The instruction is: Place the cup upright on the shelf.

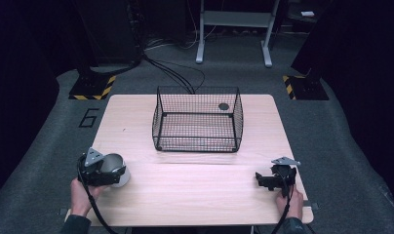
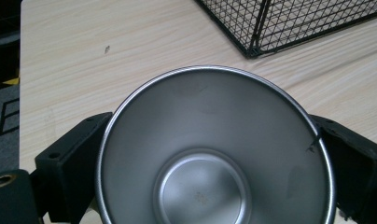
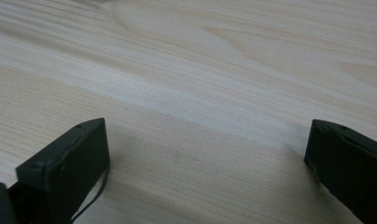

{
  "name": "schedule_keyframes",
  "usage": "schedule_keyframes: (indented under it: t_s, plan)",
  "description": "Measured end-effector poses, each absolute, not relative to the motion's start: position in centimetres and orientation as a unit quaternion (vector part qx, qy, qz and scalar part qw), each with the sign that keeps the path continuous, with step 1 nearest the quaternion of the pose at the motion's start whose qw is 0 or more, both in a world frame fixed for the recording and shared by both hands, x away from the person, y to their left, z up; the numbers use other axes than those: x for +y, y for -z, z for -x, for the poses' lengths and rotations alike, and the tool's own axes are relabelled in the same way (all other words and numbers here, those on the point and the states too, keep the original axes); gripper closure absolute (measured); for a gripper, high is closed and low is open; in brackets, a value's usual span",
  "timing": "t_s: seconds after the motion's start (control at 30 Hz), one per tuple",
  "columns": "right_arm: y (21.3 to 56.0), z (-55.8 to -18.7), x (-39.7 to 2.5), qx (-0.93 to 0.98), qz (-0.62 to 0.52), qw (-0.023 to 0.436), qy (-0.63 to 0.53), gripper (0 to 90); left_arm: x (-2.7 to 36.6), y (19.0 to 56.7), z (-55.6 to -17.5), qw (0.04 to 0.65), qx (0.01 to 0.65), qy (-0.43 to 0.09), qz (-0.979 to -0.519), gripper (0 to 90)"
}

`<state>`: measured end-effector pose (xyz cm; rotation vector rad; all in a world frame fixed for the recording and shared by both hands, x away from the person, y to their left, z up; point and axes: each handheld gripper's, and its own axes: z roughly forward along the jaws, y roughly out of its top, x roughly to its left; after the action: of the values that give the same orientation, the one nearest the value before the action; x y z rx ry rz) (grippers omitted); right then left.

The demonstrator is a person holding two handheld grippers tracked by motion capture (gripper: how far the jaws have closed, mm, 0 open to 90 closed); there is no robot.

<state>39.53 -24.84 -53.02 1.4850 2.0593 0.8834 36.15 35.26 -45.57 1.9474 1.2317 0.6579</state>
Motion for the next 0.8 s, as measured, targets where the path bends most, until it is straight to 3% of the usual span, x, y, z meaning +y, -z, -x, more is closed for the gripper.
schedule_keyframes:
  t_s: [0.8]
  plan:
    - [53.0,-39.5,-24.8,0.747,-0.538,0.225,-0.32,0.0,32.3,42.9,-36.3,0.375,0.426,-0.244,-0.786,6.4]
